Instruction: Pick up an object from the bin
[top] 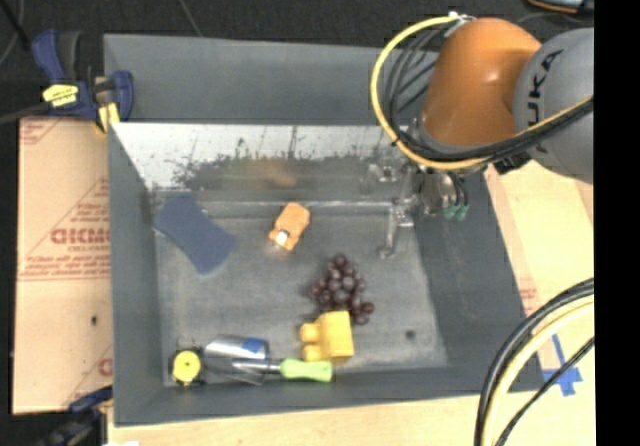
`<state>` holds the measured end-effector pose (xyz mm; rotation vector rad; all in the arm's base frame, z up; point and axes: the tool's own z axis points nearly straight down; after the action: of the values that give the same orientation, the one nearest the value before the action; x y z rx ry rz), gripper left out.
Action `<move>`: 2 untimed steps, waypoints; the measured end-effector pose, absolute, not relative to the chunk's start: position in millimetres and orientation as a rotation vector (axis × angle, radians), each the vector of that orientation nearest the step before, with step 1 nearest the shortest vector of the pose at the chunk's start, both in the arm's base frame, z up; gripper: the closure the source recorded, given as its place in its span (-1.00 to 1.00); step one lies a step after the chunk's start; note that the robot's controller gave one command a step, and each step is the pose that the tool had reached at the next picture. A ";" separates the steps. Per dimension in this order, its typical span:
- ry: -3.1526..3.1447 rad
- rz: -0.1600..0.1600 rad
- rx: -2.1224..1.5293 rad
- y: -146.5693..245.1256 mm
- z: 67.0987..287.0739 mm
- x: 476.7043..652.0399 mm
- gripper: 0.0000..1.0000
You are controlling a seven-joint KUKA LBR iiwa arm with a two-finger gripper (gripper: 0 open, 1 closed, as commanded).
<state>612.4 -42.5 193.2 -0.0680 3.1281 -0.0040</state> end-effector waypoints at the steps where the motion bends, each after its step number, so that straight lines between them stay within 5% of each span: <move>1: 3.136 -0.001 -0.003 -18.7 159.2 627.3 -1.00; 2: 3.124 -0.001 0.123 24.5 128.5 628.0 -1.00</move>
Offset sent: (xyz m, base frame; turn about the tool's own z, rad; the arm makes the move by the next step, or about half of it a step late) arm 0.0127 0.0801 -0.0756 0.1304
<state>628.0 24.5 128.5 0.1227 3.1241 -0.0009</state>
